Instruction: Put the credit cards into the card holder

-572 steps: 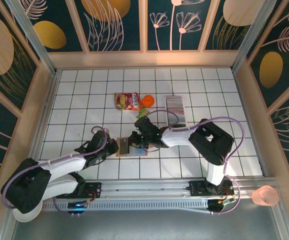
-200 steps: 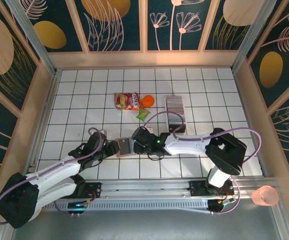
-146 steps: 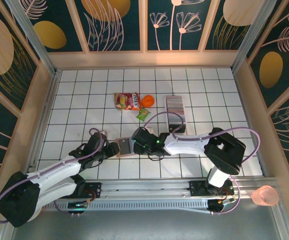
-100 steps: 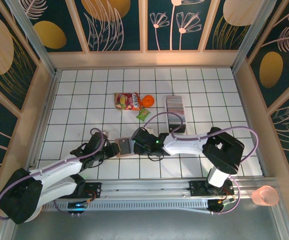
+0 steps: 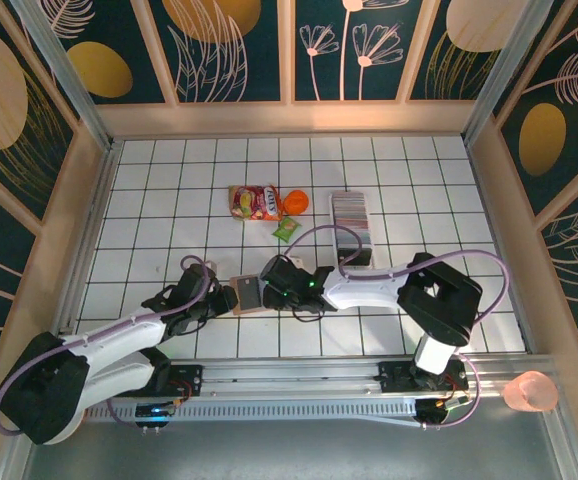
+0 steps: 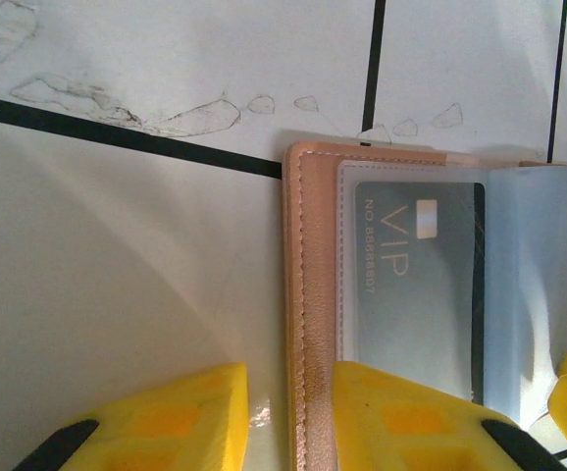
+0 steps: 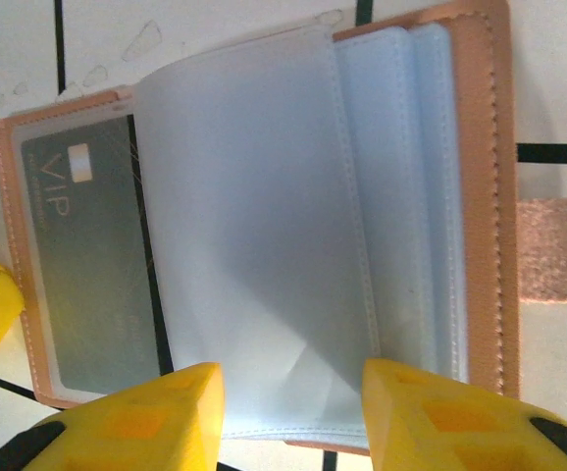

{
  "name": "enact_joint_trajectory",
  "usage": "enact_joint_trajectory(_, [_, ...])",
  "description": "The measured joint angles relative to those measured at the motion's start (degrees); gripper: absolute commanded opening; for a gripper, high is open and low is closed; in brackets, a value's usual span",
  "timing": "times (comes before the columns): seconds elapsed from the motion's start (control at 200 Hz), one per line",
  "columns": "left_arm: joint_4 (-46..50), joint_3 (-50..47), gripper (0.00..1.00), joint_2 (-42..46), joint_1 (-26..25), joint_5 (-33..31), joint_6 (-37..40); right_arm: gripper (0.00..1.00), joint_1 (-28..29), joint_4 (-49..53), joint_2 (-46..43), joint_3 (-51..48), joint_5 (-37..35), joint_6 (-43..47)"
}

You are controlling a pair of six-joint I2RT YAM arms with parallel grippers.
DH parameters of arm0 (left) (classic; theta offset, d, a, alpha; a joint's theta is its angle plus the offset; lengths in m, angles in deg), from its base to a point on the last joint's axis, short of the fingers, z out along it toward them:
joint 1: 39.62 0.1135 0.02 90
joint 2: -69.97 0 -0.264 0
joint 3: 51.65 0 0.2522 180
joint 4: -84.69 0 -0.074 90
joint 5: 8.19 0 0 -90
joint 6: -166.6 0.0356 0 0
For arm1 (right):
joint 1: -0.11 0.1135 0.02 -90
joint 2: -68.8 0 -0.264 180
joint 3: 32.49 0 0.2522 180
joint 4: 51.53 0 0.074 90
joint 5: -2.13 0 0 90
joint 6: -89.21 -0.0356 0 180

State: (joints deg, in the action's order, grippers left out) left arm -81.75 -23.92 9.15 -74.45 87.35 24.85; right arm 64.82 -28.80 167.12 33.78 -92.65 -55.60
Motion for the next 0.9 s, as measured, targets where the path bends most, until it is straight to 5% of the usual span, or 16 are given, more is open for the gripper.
enact_joint_trajectory(0.901, [-3.06,-0.39,0.11,-2.29,0.04,-0.24,-0.02,0.42,-0.09,-10.1,2.99,1.01,4.46,-1.33])
